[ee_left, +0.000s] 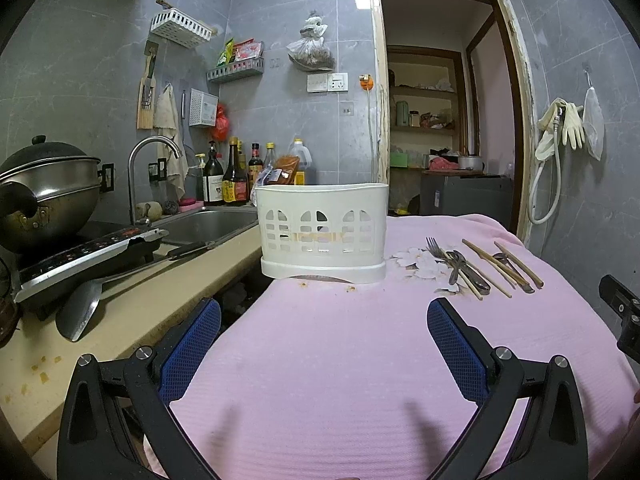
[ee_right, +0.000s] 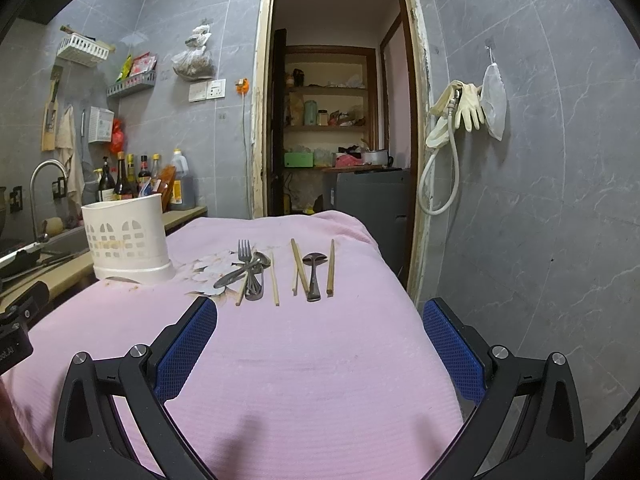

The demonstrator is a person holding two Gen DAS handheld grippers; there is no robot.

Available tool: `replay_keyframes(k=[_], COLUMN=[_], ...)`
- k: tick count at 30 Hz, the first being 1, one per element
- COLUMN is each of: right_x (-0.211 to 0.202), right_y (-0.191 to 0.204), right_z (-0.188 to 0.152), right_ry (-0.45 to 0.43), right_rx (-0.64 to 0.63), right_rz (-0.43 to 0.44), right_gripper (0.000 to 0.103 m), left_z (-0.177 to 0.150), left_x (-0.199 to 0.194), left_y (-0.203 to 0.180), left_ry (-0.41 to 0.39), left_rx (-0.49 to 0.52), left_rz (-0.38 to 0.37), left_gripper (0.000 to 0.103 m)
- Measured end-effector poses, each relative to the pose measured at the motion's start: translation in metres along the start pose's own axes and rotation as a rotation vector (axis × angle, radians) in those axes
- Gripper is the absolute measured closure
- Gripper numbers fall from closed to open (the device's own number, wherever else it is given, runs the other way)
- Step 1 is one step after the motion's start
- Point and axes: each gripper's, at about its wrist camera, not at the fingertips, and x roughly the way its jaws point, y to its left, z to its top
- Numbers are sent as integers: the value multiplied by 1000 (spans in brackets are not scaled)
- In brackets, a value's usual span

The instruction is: Organize utensils

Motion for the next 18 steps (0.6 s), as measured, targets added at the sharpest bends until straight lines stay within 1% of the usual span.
replay_keyframes(k=[18], right_x=[0], right_y=[1], right_z=[0], right_ry=[3], right_rx=[0], right_rz=[0], right_gripper=[0], left_z=[0], left_x=[3], left_y=[-2], left_ry=[11], left_rx=[6], left_rz=[-3], left_gripper=[2])
